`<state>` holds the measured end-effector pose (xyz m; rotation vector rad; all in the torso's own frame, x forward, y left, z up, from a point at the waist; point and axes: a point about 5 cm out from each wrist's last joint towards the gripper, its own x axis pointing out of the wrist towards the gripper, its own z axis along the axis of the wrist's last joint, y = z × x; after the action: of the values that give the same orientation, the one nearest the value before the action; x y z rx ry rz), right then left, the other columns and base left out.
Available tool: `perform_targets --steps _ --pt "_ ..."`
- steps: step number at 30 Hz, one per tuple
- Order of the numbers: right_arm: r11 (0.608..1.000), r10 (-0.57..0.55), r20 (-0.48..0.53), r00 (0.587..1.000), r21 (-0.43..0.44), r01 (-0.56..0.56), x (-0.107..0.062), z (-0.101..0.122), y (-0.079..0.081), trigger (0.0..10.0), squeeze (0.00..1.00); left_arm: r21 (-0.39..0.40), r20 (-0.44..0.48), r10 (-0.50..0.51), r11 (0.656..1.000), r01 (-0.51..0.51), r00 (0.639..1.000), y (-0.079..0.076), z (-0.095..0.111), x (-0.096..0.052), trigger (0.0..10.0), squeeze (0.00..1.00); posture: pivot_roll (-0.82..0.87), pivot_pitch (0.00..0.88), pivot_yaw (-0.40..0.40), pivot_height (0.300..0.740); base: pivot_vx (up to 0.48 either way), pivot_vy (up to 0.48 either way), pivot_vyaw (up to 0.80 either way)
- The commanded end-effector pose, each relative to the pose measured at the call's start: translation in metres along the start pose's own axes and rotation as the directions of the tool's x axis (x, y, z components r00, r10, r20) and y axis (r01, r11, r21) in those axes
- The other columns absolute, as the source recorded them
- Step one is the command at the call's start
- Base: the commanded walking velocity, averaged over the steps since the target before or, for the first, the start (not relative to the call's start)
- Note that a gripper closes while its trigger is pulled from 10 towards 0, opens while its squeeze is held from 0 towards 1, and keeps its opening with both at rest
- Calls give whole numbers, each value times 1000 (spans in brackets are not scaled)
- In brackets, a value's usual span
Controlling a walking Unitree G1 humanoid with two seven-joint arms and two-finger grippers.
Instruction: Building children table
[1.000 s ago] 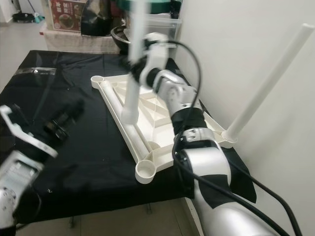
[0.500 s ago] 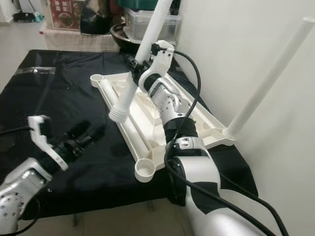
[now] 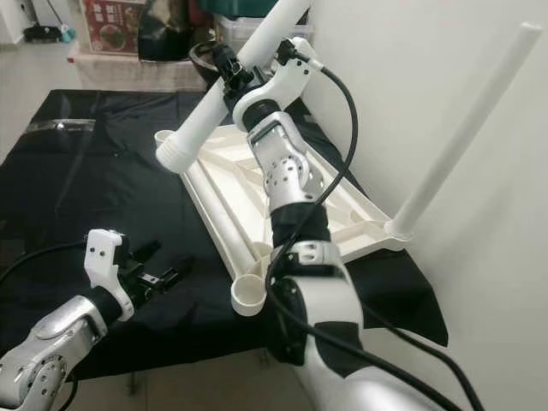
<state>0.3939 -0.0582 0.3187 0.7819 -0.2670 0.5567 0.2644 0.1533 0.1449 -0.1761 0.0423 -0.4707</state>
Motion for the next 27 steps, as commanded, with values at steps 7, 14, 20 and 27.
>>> perform_targets --steps 7,14,20,27 --pt "995 68 -13 998 -78 -69 -12 -9 4 0 0 66 30 1 998 -3 1000 2 5 2 10000 0 122 0 -76 740 0 0 0" --pt "988 104 -23 994 -114 -106 -18 -12 8 0 0 77 60 6 997 -11 998 4 12 4 10000 0 117 0 -73 740 0 0 0" --pt "970 182 -50 982 -151 -188 -26 -17 16 0 0 86 86 -5 996 -3 996 6 20 4 10000 0 116 0 -76 740 0 0 0" --pt "927 324 -108 940 -160 -338 -37 -29 32 0 0 109 109 -35 994 23 993 8 30 8 10000 0 113 0 -71 740 0 0 0"
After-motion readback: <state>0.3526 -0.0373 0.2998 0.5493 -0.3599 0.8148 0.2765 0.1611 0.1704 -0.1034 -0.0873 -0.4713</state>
